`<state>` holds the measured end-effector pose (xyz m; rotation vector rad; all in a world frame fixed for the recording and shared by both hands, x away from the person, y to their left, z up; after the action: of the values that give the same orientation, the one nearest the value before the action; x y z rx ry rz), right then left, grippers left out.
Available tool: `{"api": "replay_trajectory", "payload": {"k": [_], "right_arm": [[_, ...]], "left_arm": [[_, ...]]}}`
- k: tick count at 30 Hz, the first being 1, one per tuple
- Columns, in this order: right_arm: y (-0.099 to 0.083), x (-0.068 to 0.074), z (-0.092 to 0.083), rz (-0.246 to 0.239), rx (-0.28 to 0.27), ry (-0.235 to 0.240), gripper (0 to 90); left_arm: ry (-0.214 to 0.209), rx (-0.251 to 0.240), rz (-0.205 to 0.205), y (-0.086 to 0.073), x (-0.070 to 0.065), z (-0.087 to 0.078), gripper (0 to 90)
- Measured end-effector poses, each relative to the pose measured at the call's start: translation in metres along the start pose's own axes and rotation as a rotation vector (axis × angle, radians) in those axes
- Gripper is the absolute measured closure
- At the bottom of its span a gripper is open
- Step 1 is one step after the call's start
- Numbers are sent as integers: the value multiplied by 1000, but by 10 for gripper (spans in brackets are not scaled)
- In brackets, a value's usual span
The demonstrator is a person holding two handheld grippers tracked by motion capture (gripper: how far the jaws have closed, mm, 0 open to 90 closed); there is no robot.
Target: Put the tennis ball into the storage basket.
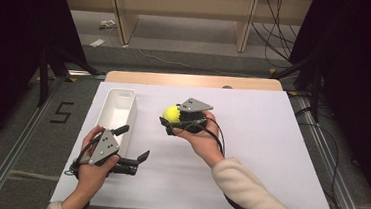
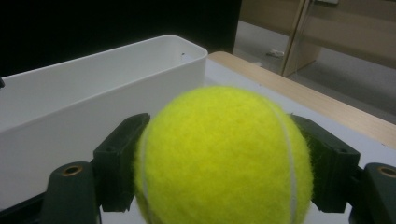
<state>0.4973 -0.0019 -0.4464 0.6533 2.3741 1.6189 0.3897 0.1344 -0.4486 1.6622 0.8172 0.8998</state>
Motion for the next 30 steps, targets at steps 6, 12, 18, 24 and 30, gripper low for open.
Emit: {"api": "replay_trajectory", "payload": {"k": [6, 12, 18, 24, 30], "right_arm": [[1, 1, 0, -3, 2, 3, 261], [2, 1, 0, -3, -2, 2, 261], [2, 1, 0, -3, -2, 3, 261], [3, 2, 1, -1, -3, 6, 261], [3, 3, 2, -2, -2, 8, 261]], "left_arm": [[0, 0, 0, 0, 0, 0, 4], [0, 0, 0, 0, 0, 0, 3], [0, 0, 0, 0, 0, 0, 4], [-1, 0, 0, 0, 0, 0, 4], [0, -1, 0, 0, 0, 0, 3]]}}
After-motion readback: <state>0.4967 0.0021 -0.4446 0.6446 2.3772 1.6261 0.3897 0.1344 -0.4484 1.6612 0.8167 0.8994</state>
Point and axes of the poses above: each handheld gripper's, and its own axes: z roughly forward along the jaws, y roughly out of its top, x roughly to its left, the point moved 8 cm from there along z, roughly forward along the jaws, and after that the axes turned 14 degrees about y, right-handed, at the moved point
